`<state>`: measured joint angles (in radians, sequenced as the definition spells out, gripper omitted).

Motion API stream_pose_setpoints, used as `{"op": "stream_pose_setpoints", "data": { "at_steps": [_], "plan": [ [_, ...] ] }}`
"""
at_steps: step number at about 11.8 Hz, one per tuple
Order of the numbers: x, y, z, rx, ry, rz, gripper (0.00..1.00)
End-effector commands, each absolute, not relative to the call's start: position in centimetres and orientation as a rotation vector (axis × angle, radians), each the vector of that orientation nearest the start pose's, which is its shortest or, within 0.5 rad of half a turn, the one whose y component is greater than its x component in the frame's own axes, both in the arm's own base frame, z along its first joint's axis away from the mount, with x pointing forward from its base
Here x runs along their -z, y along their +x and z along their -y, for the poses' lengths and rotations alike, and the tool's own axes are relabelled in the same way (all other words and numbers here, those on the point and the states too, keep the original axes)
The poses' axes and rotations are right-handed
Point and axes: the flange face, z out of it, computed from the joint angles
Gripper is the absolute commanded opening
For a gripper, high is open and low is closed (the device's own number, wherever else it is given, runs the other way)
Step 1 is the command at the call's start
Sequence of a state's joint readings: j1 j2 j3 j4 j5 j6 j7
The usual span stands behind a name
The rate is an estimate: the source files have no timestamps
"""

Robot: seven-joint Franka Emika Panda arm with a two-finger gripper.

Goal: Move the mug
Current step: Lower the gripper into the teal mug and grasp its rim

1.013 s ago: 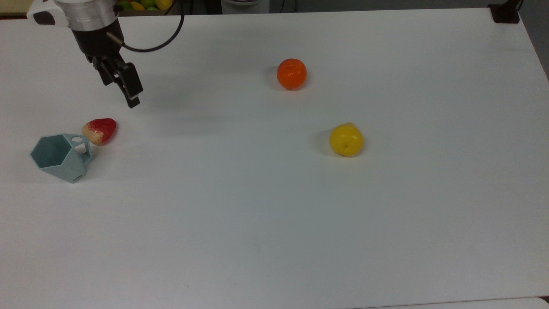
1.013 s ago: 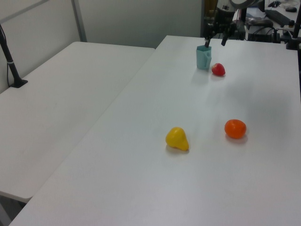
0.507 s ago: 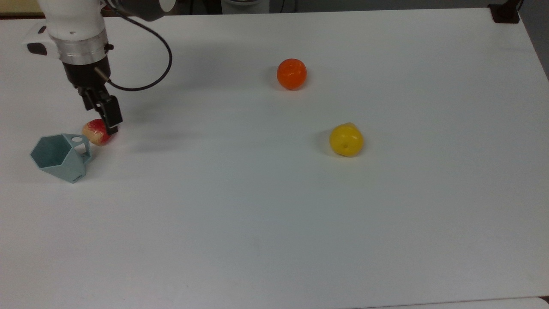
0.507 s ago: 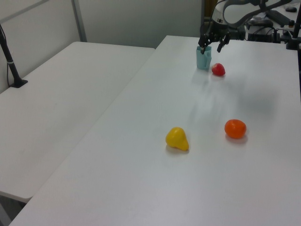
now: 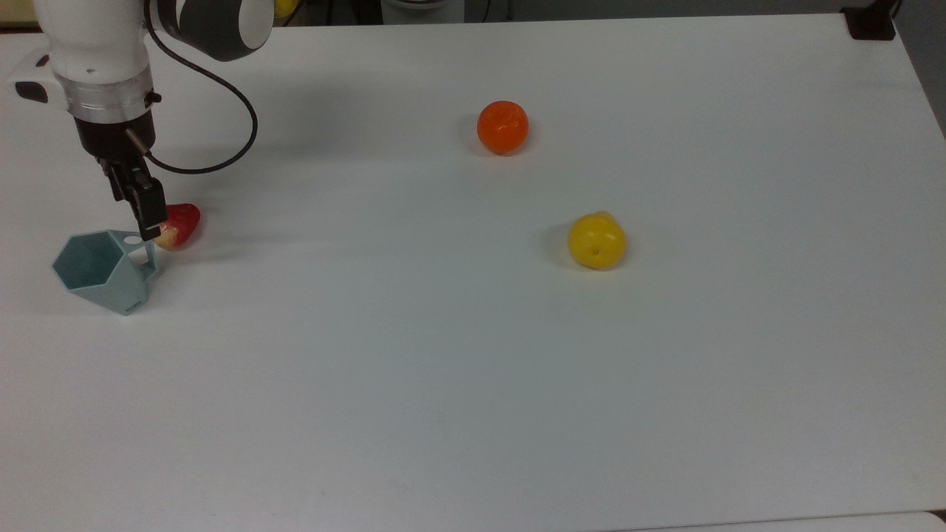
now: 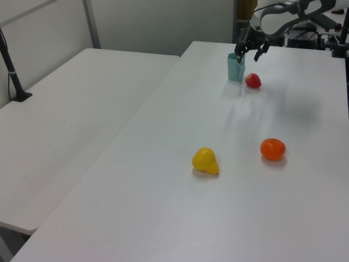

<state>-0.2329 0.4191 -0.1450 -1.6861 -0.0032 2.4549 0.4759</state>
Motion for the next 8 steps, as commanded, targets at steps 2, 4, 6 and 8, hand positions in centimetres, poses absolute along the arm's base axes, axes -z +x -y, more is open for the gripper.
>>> {"op": "stream_pose_setpoints", "data": {
  "at_steps": [2,4,6,8],
  "plan": [
    [-37.8,66.4,24.9,0.649,-2.865,-1.258,0.81],
    [-37.2,67.2,25.0,0.671,-2.862,-1.256,0.79],
    [-36.8,67.3,25.0,0.668,-2.868,-1.252,0.75],
    [-36.4,67.4,24.8,0.667,-2.895,-1.231,0.69]
  ]
}}
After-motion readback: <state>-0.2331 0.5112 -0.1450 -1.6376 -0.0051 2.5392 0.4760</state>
